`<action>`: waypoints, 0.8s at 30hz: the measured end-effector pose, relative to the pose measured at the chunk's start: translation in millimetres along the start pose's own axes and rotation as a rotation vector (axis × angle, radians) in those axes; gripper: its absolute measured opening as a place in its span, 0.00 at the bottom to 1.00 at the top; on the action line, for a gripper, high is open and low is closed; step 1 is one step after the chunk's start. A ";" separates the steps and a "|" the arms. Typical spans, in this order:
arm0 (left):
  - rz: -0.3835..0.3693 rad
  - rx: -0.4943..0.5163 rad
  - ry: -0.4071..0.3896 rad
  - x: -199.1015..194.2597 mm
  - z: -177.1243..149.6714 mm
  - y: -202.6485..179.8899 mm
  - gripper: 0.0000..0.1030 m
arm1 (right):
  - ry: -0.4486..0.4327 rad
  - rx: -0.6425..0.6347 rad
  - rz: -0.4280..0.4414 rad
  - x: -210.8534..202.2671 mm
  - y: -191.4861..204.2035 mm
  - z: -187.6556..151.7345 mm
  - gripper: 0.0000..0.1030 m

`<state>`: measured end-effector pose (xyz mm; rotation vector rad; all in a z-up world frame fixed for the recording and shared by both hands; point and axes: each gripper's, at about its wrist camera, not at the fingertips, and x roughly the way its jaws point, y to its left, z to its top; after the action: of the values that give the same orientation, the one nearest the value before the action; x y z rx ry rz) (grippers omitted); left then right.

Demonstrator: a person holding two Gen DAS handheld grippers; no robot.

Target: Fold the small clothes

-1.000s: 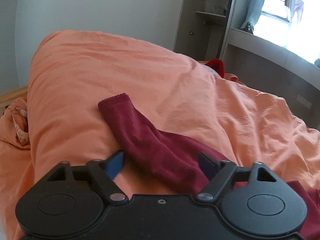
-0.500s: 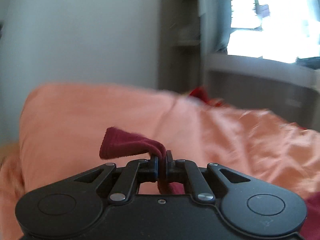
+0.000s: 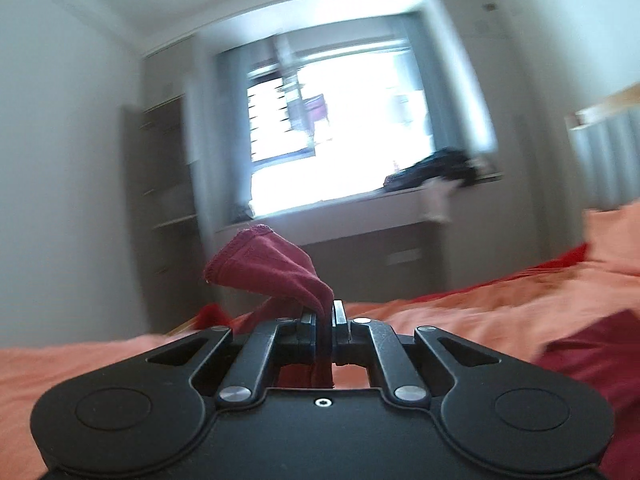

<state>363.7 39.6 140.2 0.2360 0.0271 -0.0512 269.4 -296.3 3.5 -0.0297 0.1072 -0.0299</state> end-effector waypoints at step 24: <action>-0.589 0.127 0.191 -71.7 -131.9 -161.4 0.35 | 0.116 0.335 0.082 17.3 -38.1 -2.5 1.00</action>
<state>280.6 -82.8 -23.3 0.3535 0.2837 -0.6180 285.2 -334.9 0.3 0.3110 0.2180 0.0323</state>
